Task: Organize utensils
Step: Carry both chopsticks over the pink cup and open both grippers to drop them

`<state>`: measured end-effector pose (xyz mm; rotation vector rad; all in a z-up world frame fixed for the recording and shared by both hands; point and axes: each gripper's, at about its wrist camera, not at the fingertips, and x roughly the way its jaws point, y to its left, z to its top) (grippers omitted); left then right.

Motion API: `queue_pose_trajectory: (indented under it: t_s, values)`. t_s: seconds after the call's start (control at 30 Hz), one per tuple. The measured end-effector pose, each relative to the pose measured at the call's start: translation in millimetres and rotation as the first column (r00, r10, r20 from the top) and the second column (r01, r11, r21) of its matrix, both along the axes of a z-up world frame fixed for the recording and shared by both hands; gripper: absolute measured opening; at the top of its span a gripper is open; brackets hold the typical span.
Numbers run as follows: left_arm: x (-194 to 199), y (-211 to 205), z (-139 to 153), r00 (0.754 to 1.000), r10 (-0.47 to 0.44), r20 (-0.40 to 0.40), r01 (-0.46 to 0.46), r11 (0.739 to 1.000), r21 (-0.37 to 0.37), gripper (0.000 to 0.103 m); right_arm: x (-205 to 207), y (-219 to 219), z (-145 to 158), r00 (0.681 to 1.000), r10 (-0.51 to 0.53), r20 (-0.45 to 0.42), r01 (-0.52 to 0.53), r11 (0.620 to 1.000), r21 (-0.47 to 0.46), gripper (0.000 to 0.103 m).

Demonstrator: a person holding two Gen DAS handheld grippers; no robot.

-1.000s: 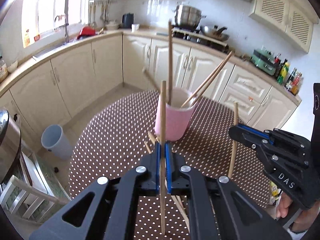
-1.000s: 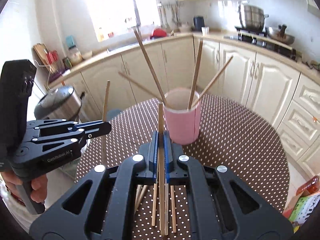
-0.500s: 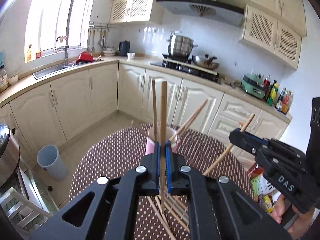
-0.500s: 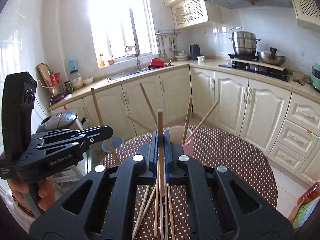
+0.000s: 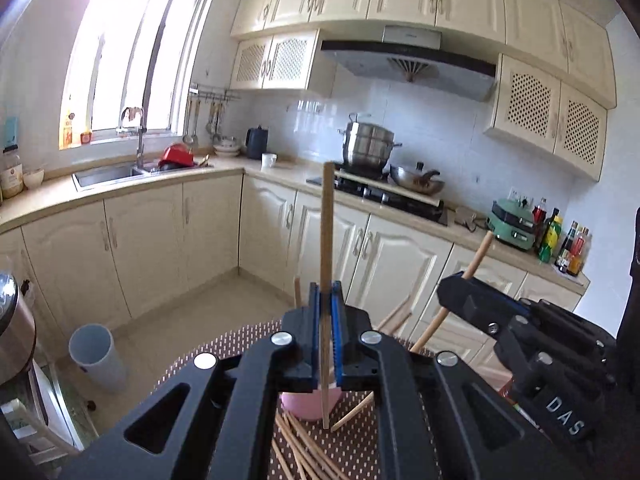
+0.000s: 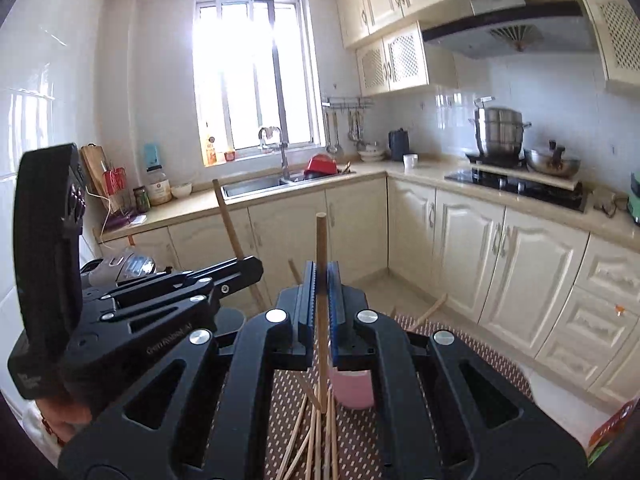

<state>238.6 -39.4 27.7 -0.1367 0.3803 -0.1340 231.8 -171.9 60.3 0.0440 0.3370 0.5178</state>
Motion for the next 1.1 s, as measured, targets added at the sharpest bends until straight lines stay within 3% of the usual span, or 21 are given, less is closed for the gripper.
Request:
queue_pose_trajectory:
  t_s: [0.3, 0.7, 1.1]
  values:
    - [32.0, -10.8, 17.4, 0.996, 0.02, 0.089, -0.019, 1.0, -0.013, 0.006, 29.5, 7.3, 12.5, 0.996, -0.048, 0.074, 0.048, 0.999, 0.013, 0.006]
    - [62.4, -13.0, -19.3, 1.0, 0.003, 0.011, -0.003, 1.0, 0.01, 0.006, 58.9, -3.1, -16.1, 0.996, -0.079, 0.03, 0.079, 0.997, 0.023, 0.006]
    - [61.3, -16.3, -40.7, 0.999, -0.028, -0.036, 0.03, 0.998, 0.057, 0.006, 60.3, -0.7, -37.6, 0.997, -0.071, -0.032, 0.071, 0.997, -0.015, 0.006]
